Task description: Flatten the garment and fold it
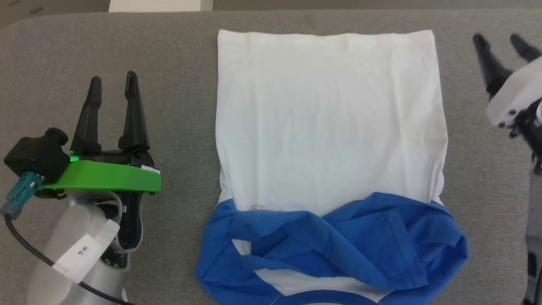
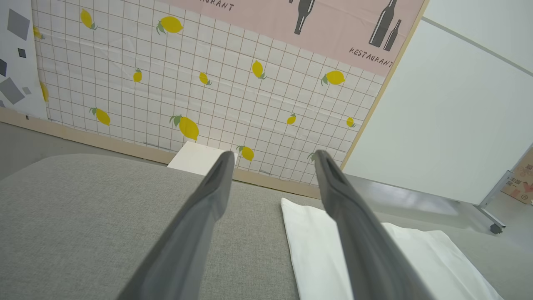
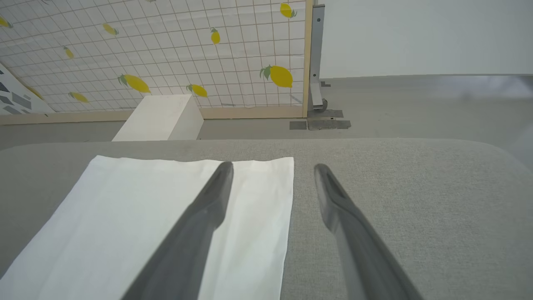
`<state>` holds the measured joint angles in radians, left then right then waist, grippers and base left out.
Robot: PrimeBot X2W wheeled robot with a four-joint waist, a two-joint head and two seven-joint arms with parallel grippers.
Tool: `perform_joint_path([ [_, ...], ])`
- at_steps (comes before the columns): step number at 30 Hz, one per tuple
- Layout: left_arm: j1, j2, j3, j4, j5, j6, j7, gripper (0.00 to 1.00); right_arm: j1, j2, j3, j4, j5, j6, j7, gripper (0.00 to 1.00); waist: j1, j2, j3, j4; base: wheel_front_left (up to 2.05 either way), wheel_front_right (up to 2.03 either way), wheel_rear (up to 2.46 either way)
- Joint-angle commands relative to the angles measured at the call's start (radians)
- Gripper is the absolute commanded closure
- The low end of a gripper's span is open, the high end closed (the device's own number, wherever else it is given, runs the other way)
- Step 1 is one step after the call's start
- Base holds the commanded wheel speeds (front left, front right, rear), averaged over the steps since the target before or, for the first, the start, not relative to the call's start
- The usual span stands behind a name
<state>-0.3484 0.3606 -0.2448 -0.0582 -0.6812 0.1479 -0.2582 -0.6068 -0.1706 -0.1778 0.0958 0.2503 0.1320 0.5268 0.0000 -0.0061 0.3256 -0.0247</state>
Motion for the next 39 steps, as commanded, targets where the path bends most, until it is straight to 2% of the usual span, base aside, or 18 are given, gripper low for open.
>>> perform_joint_path([
  [1, -0.004, -0.009, 0.009, -0.006, 0.016, -0.013, -0.003, 0.00, -0.061, -0.021, 0.003, 0.017, -0.016, -0.001, 0.026, 0.00, 0.0000, 0.0061, 0.139, 0.055, 0.00, 0.00, 0.00],
  [6, -0.056, -0.058, 0.031, -0.010, 0.049, -0.057, -0.003, 0.00, -0.270, -0.071, -0.019, 0.135, -0.068, -0.001, 0.124, 0.00, 0.0000, 0.0061, 0.235, 0.102, 0.00, 0.00, 0.00],
  [12, -0.087, -0.109, 0.058, 0.004, 0.083, -0.102, -0.003, 0.00, -0.424, -0.107, 0.001, 0.268, -0.144, -0.001, 0.270, 0.00, 0.0000, 0.0061, 0.311, 0.143, 0.00, 0.00, 0.00],
  [17, -0.102, -0.145, 0.080, 0.012, 0.104, -0.136, -0.004, 0.00, -0.480, -0.141, 0.019, 0.329, -0.224, -0.001, 0.403, 0.00, 0.0000, 0.0061, 0.355, 0.167, 0.00, 0.00, 0.00],
  [29, -0.110, -0.201, 0.126, 0.038, 0.147, -0.192, -0.004, 0.00, -0.489, -0.162, 0.044, 0.326, -0.277, -0.001, 0.538, 0.00, 0.0000, 0.0061, 0.397, 0.167, 0.00, 0.00, 0.00],
  [30, -0.109, -0.204, 0.129, 0.040, 0.149, -0.195, -0.004, 0.00, -0.486, -0.161, 0.041, 0.326, -0.275, -0.001, 0.554, 0.13, 0.0000, 0.0061, 0.397, 0.166, 0.00, 0.00, 0.00],
  [31, -0.109, -0.206, 0.131, 0.043, 0.152, -0.197, -0.004, 0.00, -0.484, -0.161, 0.038, 0.322, -0.272, -0.001, 0.566, 0.69, 0.0000, 0.0061, 0.396, 0.165, 0.00, 0.00, 0.00],
  [32, -0.108, -0.209, 0.133, 0.046, 0.155, -0.200, -0.004, 0.00, -0.483, -0.161, 0.036, 0.314, -0.270, -0.001, 0.573, 1.00, 0.0000, 0.0061, 0.394, 0.163, 0.00, 0.00, 0.00],
  [35, -0.109, -0.210, 0.138, 0.055, 0.160, -0.207, -0.004, 0.00, -0.480, -0.159, 0.027, 0.290, -0.273, -0.001, 0.577, 1.00, 0.0000, 0.0061, 0.380, 0.154, 0.00, 0.00, 0.00],
  [39, -0.125, -0.195, 0.126, 0.062, 0.152, -0.219, 0.024, 0.00, -0.476, -0.147, 0.020, 0.262, -0.273, -0.001, 0.527, 1.00, 0.0000, 0.0061, 0.349, 0.141, 0.00, 0.00, 0.00],
])
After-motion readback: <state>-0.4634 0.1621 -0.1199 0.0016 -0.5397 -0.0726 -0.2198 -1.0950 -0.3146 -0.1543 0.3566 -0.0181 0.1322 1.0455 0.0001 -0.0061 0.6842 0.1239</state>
